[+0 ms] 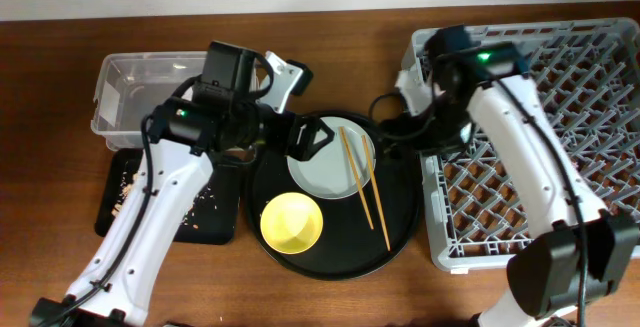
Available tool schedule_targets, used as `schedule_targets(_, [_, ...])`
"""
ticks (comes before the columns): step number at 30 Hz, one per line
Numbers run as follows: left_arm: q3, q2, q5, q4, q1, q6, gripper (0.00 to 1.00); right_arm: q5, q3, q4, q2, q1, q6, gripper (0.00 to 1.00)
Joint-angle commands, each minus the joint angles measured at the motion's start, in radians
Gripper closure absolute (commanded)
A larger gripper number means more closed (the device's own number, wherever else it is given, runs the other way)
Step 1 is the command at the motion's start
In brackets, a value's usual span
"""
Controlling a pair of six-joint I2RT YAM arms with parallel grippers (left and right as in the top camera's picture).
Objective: Sort waste into correct bins and load items into the dishwasher rack
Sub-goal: 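Move the right gripper down to the chopsticks on the white plate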
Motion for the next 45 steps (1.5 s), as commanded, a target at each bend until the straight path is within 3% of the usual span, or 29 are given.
schedule_targets(1, [0.039,-0.040,-0.046,-0.037,0.108,0.008,0.01,-0.060,-0.072,0.021,-0.016,0.084,-0.010,0.01])
schedule_targets(4, [0.060,-0.069,-0.058,-0.082,0.224,0.009,0.01,-0.060,-0.148,0.077,-0.016,0.141,-0.009,0.10])
schedule_targets(9, [0.060,-0.107,-0.081,-0.149,0.441,0.008,0.01,-0.060,-0.294,0.219,-0.016,0.219,-0.009,0.56])
schedule_targets(12, [0.060,-0.106,-0.081,-0.169,0.492,0.008,0.01,-0.017,-0.334,0.314,-0.016,0.253,0.023,0.67])
schedule_targets(15, [0.060,-0.106,-0.081,-0.169,0.505,0.008,0.01,0.172,-0.343,0.356,-0.016,0.280,0.151,0.67])
schedule_targets(19, [0.060,-0.106,-0.081,-0.169,0.505,0.008,0.01,0.229,-0.343,0.362,-0.016,0.304,0.221,0.67])
schedule_targets(30, [0.060,-0.106,-0.081,-0.169,0.505,0.008,0.01,0.230,-0.383,0.389,-0.016,0.330,0.233,0.67])
schedule_targets(37, [0.060,-0.106,-0.081,-0.169,0.505,0.008,0.01,0.244,-0.505,0.520,-0.016,0.329,0.254,0.67])
schedule_targets(45, [0.060,-0.106,-0.081,-0.169,0.505,0.008,0.01,0.278,-0.528,0.558,-0.016,0.329,0.254,0.68])
